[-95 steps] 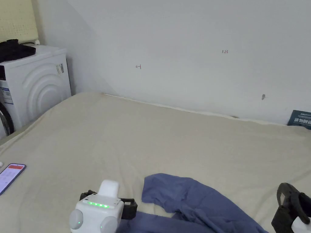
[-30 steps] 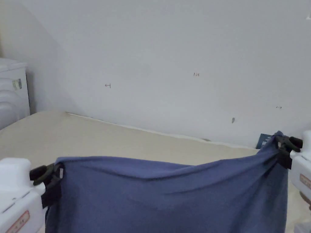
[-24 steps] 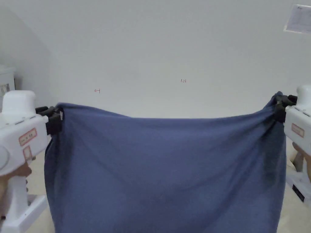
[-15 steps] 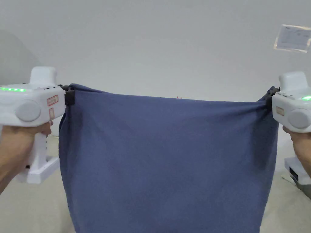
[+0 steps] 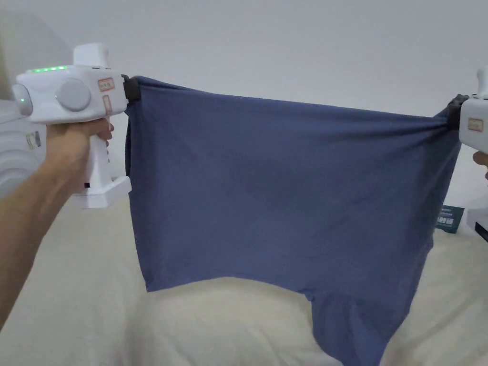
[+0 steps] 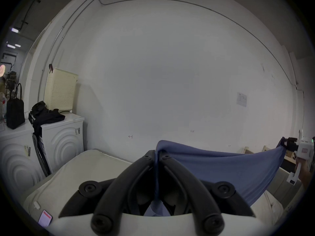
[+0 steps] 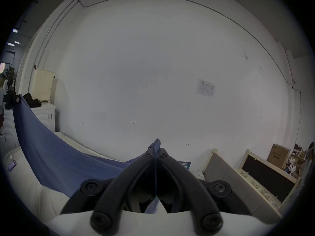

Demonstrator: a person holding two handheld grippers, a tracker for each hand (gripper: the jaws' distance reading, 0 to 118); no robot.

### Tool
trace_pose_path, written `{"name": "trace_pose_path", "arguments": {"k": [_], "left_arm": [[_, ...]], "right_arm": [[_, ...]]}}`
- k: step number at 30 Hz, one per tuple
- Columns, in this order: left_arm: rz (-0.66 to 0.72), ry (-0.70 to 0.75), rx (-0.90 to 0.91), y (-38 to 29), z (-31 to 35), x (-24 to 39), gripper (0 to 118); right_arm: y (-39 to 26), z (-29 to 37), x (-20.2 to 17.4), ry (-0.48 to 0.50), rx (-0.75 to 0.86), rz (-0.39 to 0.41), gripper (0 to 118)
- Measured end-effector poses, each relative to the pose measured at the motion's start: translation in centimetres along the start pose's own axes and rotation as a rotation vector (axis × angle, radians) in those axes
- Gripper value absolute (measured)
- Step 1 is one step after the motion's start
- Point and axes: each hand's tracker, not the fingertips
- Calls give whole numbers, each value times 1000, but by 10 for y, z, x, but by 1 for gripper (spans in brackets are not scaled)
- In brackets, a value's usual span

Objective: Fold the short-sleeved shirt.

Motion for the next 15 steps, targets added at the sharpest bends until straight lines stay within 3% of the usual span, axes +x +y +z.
{"name": "trace_pose_path", "arguments": {"k": [5, 8, 11, 13, 15], "left_arm": [[-132, -2, -74, -23, -16, 1, 3], [-130, -18, -75, -40, -17, -1, 3], [-114, -48, -95, -60, -14, -7, 3], [-107, -33, -111, -77, -7, -8, 4], [-89, -16, -138, -99, 6, -8, 4]], "right_arm": [[-14, -15, -1, -11, -20, 11, 1], [-29, -15, 0, 0, -29, 13, 1], [-52, -7, -6, 3, -36, 104, 1], [-72, 6, -8, 32, -15, 83, 1], [-93, 23, -14, 48, -25, 111, 1]]}}
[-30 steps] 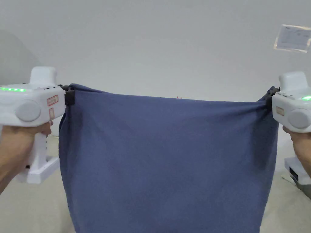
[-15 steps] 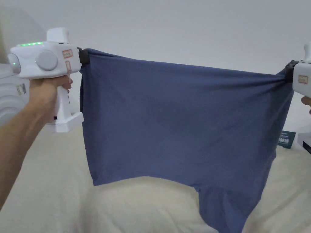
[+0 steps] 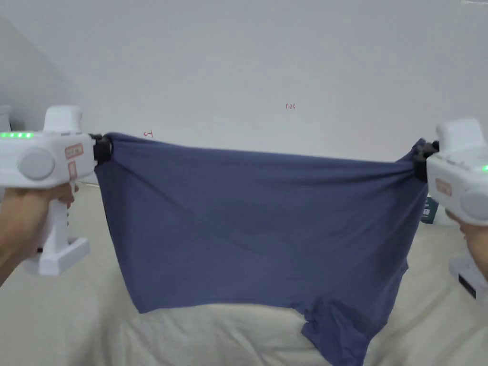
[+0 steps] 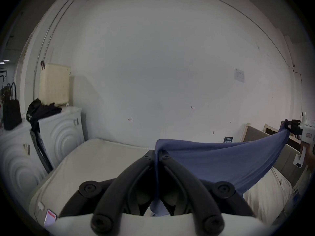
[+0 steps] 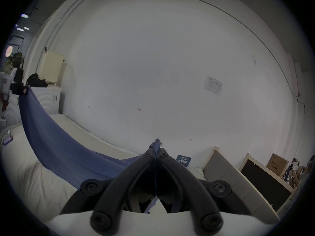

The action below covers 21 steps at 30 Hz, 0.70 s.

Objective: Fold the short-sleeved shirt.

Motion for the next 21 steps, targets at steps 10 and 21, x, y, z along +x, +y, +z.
{"name": "trace_pose_path", "arguments": {"k": [10, 21], "left_arm": [[-24, 1, -33, -143, 102, -22, 3], [-83, 69, -229, -300, 229, 10, 3]], "right_arm": [[-134, 127, -43, 63, -62, -137, 1], [-283, 259, -111, 39, -293, -354, 1]]}}
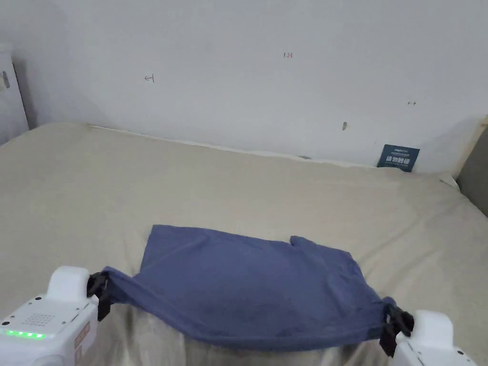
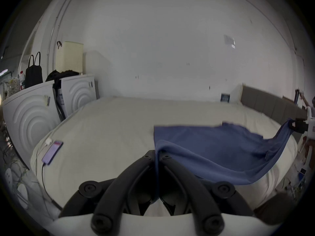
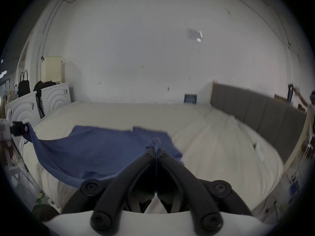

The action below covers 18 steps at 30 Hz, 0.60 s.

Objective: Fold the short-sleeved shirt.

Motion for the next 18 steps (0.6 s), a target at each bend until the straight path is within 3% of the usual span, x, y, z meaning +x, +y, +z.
{"name": "trace_pose_path", "arguments": {"k": [3, 6, 9, 12, 13, 14, 15, 16, 17, 18], "left_arm": [[34, 2, -74, -38, 9, -10, 4], [74, 11, -129, -67, 13, -20, 3], [66, 35, -156, -89, 13, -20, 4], [70, 42, -168, -101, 13, -18, 7], [94, 52, -183, -102, 15, -19, 31], [124, 65, -181, -100, 20, -22, 71], [161, 83, -166, -97, 25, -25, 111], [239, 104, -95, -91, 39, -27, 117], [194, 160, 18, -82, 51, -27, 117], [200, 185, -2, -69, 60, -26, 118]], "right_arm": [[-45, 8, -1, -54, -84, 51, 1], [-82, 18, 4, -59, -157, -25, 1], [-105, 12, 4, -93, -266, -6, 1], [-112, 14, 5, -90, -238, -33, 3], [-107, 19, 2, -104, -230, -18, 14], [-102, 27, -2, -140, -191, 20, 41], [-97, 34, -4, -156, -156, 38, 83], [-91, 39, -6, -153, -143, 24, 115], [-81, 49, -9, -151, -87, -13, 117], [-67, 60, -14, -133, -17, -30, 117]]}}
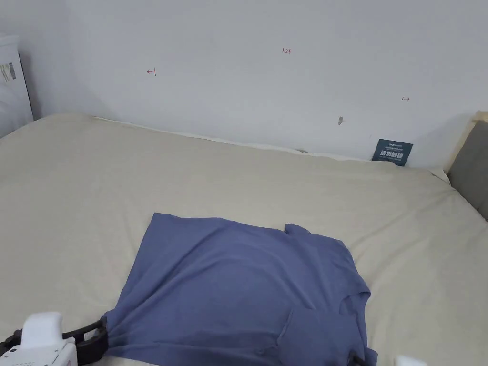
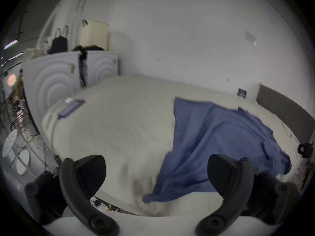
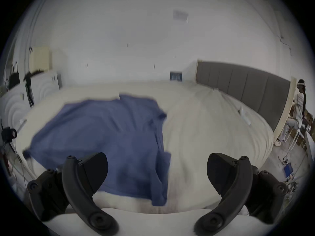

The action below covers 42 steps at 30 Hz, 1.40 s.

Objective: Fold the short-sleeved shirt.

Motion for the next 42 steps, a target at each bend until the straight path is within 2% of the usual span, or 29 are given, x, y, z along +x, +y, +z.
{"name": "trace_pose_path", "arguments": {"k": [1, 4, 5, 7, 9, 10, 11, 12, 13, 15, 17, 20, 25, 27, 28, 30, 31, 33, 37, 39, 41, 42], "left_arm": [[-27, -7, 38, 21, 33, 35, 118], [-34, -28, 194, 53, 96, 71, 118], [-7, -43, 203, 28, 60, 46, 118], [-5, -82, 239, 23, 71, 50, 118], [-25, -78, 237, 25, 90, 67, 114], [-21, -96, 231, 23, 95, 69, 105], [-17, -122, 210, 20, 97, 70, 86], [-19, -123, 208, 15, 99, 70, 53], [-44, -105, 191, 15, 100, 78, 5], [-80, -75, 140, 10, 96, 79, 5], [-33, -77, 98, 4, 88, 69, 5], [8, -34, 69, -4, 73, 53, 5], [87, 60, -37, -6, 53, 36, 5], [124, 49, -99, -12, 35, 26, 7], [128, 68, -104, -15, 29, 24, 27], [149, 74, -218, -21, 7, 16, 97], [169, 66, -259, -25, -3, 13, 117], [150, 85, -240, -24, 2, 20, 118], [-67, 71, -313, -37, -22, 34, 118], [-107, 82, -375, -46, -36, 42, 117], [-114, 31, -402, -58, -56, 37, 98], [-112, 44, -401, -63, -65, 36, 74]], "right_arm": [[12, 9, -5, 6, 37, 3, 117], [42, 42, -24, -3, 187, 24, 117], [49, 50, -31, 37, 199, 33, 117], [55, 61, -45, 60, 240, 63, 116], [56, 66, -55, 123, 223, 97, 113], [54, 67, -59, 136, 213, 112, 94], [51, 65, -63, 132, 209, 123, 63], [49, 65, -67, 137, 196, 145, 25], [46, 63, -69, 133, 185, 157, 0], [44, 62, -67, 111, 174, 162, 0], [45, 60, -61, 182, 134, 129, 0], [38, 56, -61, 146, 139, 141, 0], [35, 48, -51, 158, 118, 114, 0], [35, 45, -48, 154, 105, 114, 0], [35, 44, -46, 152, 101, 107, 0], [35, 40, -41, 145, 99, 98, 0], [34, 39, -40, 135, 94, 100, 0], [34, 34, -35, 121, 85, 87, 0], [34, 29, -25, 101, 72, 63, 0], [33, 27, -22, 99, 55, 52, 0], [30, 28, -22, 119, 30, 44, 0], [26, 29, -22, 130, 19, 55, 0]]}}
